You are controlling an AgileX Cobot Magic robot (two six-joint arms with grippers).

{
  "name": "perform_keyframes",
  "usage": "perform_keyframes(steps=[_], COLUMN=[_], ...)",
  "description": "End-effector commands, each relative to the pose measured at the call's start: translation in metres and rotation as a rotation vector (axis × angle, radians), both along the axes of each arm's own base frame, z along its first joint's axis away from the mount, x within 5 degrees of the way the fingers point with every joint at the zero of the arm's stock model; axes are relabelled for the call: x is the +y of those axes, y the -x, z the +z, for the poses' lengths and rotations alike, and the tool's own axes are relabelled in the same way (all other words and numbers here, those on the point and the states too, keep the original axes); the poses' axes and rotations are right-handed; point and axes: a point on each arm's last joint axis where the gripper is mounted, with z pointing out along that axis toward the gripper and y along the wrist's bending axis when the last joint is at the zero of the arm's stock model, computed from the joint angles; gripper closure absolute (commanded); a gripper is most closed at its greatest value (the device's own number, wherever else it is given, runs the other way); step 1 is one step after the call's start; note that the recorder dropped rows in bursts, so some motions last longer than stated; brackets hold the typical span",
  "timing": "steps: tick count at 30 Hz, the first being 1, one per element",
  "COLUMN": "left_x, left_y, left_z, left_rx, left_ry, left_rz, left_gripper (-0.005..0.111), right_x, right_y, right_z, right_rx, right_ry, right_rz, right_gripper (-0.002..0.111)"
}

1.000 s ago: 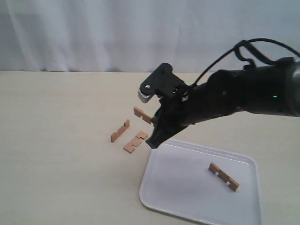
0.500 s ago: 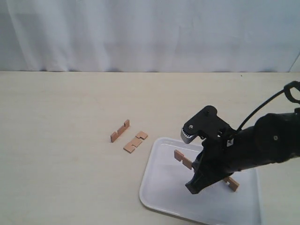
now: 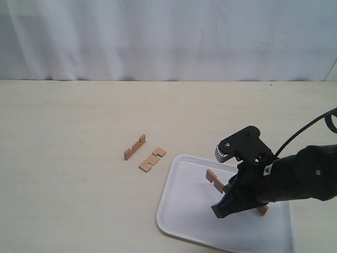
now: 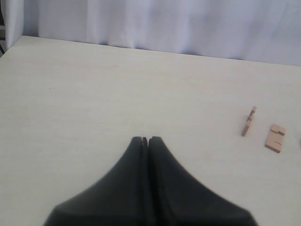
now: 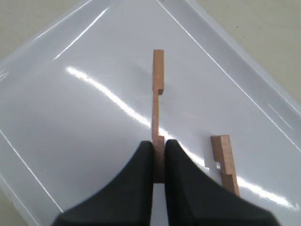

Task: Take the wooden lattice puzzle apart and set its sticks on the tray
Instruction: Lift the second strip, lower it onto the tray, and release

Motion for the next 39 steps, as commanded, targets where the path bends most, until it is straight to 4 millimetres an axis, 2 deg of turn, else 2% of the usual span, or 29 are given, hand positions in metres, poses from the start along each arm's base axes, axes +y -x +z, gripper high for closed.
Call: perform_keyframes(steps=[1, 7, 17, 22, 27, 31, 36, 38, 39], left_x=[0.0, 0.0, 0.0, 0.0, 0.0, 0.0, 0.0, 0.0, 0.0], left_y=[0.0, 0.0, 0.0, 0.0, 0.0, 0.0, 0.0, 0.0, 0.0], left_z=[-0.001, 0.0, 0.0, 0.0, 0.0, 0.0, -0.001, -0.001, -0.001], left_rx=[-0.001, -0.003, -0.003, -0.003, -0.003, -0.003, 0.003, 0.0, 0.0], left_ry=[0.0, 0.0, 0.0, 0.0, 0.0, 0.0, 0.0, 0.0, 0.0], left_rz=[0.001, 0.001, 0.001, 0.001, 0.001, 0.001, 0.001, 0.001, 0.001], left_gripper=[0.107, 0.107, 0.107, 0.107, 0.107, 0.107, 0.107, 0.107, 0.107], right_x=[-0.002, -0.002, -0.002, 0.0, 0.002, 0.003, 0.004, 0.005, 0.007], right_y=[0.0, 0.001, 0.0, -0.005, -0.009, -0.01, -0.009, -0.012, -0.013], right_z=[0.0, -0.002, -0.014, 0.003, 0.031, 0.046, 0.044, 0.046, 0.047], right_rx=[-0.008, 0.011, 0.057, 0.005, -0.078, -0.116, -0.102, -0.136, -0.167], right_ry=[-0.004, -0.007, -0.006, -0.024, -0.053, -0.067, -0.065, -0.077, -0.079], right_rz=[-0.018, -0.025, -0.045, -0.041, -0.036, -0.03, -0.025, -0.038, -0.031], right_gripper=[0.104, 0.103, 0.075, 0.067, 0.067, 0.067, 0.067, 0.059, 0.047])
